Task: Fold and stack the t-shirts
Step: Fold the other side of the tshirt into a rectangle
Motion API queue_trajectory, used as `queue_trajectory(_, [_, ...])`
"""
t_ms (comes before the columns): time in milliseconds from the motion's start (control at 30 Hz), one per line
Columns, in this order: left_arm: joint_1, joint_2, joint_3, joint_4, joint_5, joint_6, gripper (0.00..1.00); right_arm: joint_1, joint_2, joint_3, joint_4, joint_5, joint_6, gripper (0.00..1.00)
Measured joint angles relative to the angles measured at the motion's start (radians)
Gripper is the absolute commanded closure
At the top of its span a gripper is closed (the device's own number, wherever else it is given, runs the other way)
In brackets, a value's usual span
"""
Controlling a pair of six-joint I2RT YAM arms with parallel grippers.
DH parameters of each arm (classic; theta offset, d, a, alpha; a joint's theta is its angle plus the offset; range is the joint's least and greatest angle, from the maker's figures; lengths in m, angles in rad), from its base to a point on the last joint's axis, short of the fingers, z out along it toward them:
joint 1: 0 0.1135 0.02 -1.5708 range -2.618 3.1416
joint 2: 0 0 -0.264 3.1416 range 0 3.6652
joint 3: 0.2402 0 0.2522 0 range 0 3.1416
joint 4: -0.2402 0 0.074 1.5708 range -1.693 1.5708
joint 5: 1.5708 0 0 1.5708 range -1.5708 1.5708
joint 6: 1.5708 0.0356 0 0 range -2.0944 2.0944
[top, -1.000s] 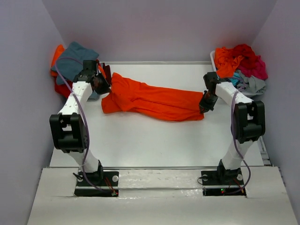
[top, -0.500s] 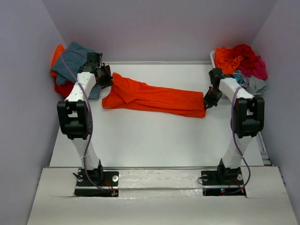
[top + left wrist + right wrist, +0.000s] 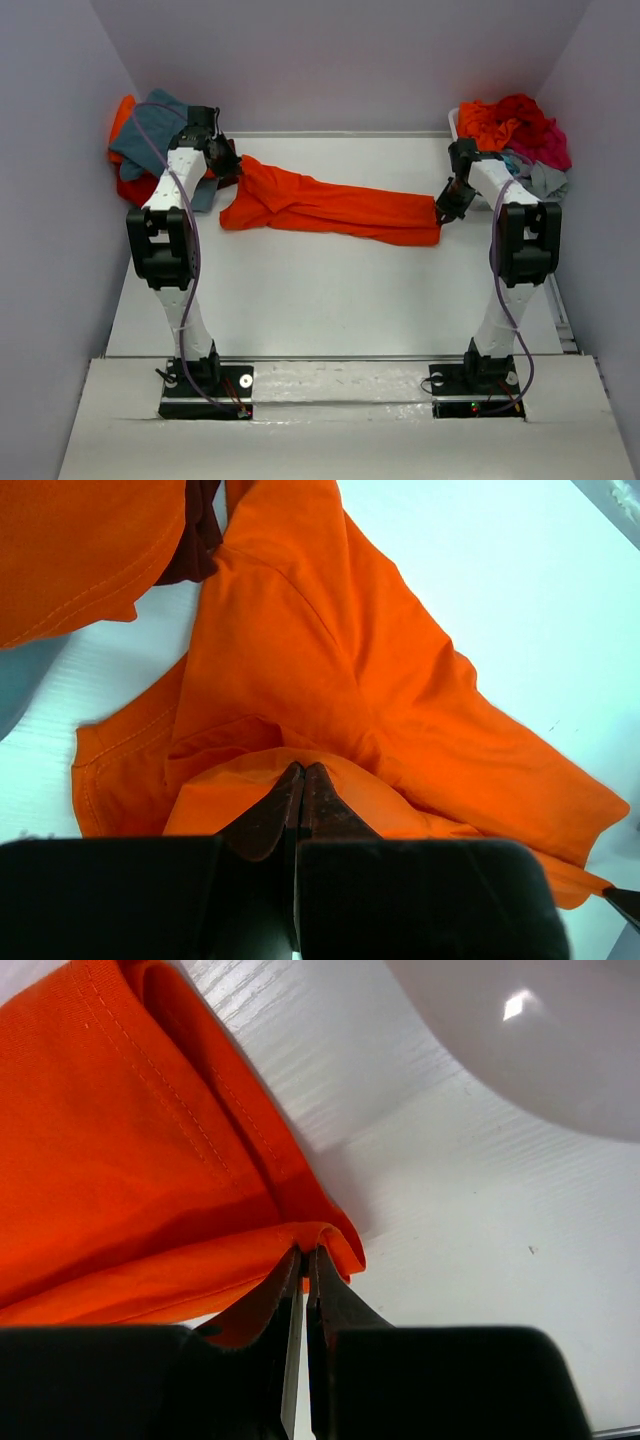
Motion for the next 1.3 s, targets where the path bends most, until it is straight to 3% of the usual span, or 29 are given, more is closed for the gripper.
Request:
queue_trajectory(967, [0.000,0.043,0.058,-0.008,-0.013,-0.018,0.94,0.000,0.125,0.170,0.006,-0.101,-0.079,0.89])
queue_trajectory(1067, [0.000,0.044,0.066,-0.008,-0.016,-0.021,0.94,0.000,0.145,0.169,0.008,-0.111,-0.090,0.84])
queue_trajectory(1100, [0.000,0.044,0.071,-0.008,-0.019,-0.021,0.94,0.000,0.151,0.169,0.008,-0.113,-0.093,0.79])
queue_trajectory(1200, [0.000,0.044,0.076,-0.007,-0.022,-0.022,0.94,0.000,0.163,0.169,0.014,-0.113,-0.106,0.49])
queue_trajectory(1300, [0.000,0.045,0.076,-0.008,-0.024,-0.023,0.94,0.000,0.163,0.168,0.016,-0.115,-0.120,0.38])
